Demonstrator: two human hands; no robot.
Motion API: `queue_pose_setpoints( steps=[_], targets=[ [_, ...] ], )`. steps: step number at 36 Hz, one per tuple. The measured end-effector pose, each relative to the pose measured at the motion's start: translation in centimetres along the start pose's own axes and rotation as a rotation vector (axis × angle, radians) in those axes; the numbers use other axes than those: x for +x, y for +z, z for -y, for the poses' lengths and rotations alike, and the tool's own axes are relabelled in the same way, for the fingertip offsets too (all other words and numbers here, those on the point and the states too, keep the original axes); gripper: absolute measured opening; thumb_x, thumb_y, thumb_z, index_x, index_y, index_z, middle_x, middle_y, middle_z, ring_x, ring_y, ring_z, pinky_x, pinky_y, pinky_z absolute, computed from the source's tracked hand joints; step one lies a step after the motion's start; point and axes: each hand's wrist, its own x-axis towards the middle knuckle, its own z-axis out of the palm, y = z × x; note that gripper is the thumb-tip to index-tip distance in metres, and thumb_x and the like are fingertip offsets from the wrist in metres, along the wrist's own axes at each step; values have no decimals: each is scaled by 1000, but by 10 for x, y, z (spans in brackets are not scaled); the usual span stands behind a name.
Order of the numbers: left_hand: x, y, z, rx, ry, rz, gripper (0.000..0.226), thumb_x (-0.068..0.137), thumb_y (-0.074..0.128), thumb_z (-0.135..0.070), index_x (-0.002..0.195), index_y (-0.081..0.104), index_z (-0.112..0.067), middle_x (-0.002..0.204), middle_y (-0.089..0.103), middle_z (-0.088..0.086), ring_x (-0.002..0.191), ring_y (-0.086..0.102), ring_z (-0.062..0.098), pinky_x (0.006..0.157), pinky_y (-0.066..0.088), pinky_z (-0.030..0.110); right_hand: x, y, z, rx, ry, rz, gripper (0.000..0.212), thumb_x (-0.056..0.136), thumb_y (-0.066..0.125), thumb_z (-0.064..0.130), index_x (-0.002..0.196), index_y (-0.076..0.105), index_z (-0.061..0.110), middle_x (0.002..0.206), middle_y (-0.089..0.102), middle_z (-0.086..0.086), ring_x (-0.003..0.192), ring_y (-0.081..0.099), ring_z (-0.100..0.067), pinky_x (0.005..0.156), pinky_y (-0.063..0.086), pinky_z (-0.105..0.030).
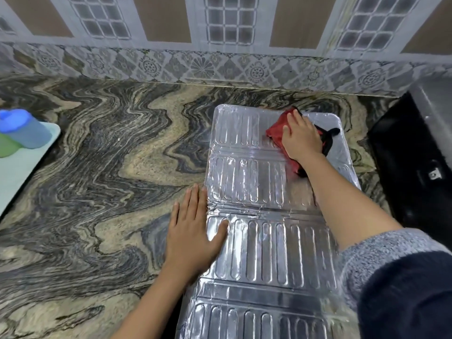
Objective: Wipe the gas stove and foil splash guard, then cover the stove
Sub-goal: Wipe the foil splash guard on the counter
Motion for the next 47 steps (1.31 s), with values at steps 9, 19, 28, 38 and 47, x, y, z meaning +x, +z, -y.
queue_pose_setpoints(
  steps=[9,19,28,38,47],
  targets=[
    [0,-1,-1,0,3,-17,81,88,21,-66,146,-19,-25,156,-21,-5,143,-21,9,117,-9,35,-10,-12,-37,27,242,-92,52,98,24,30,147,22,13,158,13,-2,145,11,-23,118,7,-40],
    [0,-3,-2,-8,8,-17,81,87,19,-66,147,-16,-24,156,-21,-3,143,-21,10,116,-9,35,-41,-4,-20,149,502,-177,58,98,26,31,148,14,5,159,6,-6,146,1,-25,118,-1,-39],
    [-1,1,1,-18,9,-10,81,87,20,-67,145,-20,-26,155,-23,-5,142,-23,10,118,-7,38,-74,-9,-13,157,248,-81,59,98,32,37,148,18,10,159,8,-5,147,-1,-21,118,-5,-37],
    [0,8,0,-25,36,-16,81,88,19,-69,145,-21,-26,155,-24,-6,142,-22,9,117,-9,36,-70,-22,3,59,37,-64,54,93,47,32,141,34,11,151,31,-7,142,23,-22,117,15,-40],
    [-7,-48,-24,-92,79,-163,81,88,20,-69,144,-21,-28,154,-24,-9,142,-22,6,118,-7,36,-78,-107,24,199,93,-296,21,93,51,19,103,65,7,96,66,-16,87,59,-34,60,40,-30]
  ],
)
